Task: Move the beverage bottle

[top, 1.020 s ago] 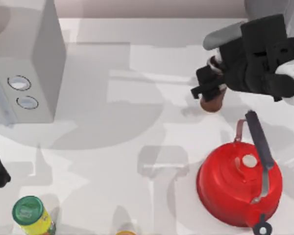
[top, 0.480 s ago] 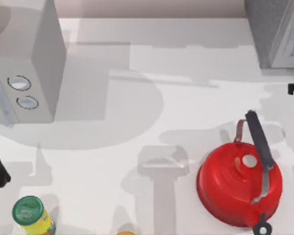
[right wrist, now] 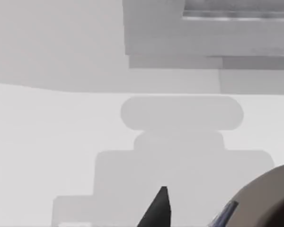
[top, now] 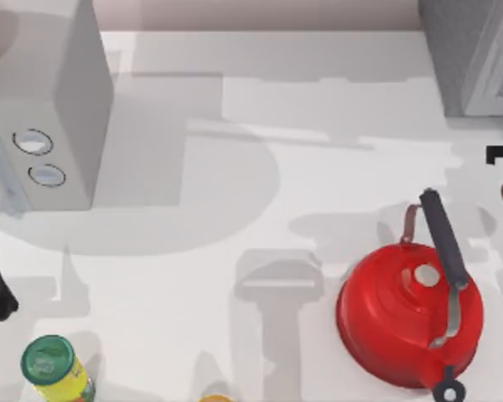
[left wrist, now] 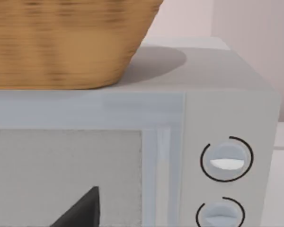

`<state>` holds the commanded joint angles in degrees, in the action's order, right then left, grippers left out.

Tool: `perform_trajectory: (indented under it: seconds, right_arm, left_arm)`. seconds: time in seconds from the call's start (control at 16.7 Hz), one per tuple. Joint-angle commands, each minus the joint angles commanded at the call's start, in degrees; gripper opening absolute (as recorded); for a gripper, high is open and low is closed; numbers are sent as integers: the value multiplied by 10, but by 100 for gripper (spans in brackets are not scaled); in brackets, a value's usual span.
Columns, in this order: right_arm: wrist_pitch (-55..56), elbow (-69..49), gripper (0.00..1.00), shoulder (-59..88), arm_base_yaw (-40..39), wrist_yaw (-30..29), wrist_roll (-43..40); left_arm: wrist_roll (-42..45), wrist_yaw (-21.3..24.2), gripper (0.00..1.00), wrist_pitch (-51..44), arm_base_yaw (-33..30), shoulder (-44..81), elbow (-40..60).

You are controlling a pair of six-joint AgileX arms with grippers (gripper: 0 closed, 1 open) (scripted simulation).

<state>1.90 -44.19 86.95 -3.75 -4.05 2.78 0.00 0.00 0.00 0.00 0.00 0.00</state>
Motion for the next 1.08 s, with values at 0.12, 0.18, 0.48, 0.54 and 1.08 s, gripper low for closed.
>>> perform_trajectory:
  seconds: [0.12, 0.18, 0.48, 0.54, 1.08]
  right_arm:
    - [49, 2, 0, 41, 1, 0, -1]
    - [73, 4, 0, 62, 2, 0, -1]
    - [114, 9, 0, 101, 4, 3, -1]
    - [114, 9, 0, 101, 4, 3, -1]
    - [114, 9, 60, 101, 4, 3, -1]
  left_arm:
    - [0, 0, 100, 0, 0, 0, 0]
    - [0, 0, 100, 0, 0, 0, 0]
    - [0, 0, 100, 0, 0, 0, 0]
    - [0, 0, 100, 0, 0, 0, 0]
    - [0, 0, 100, 0, 0, 0, 0]
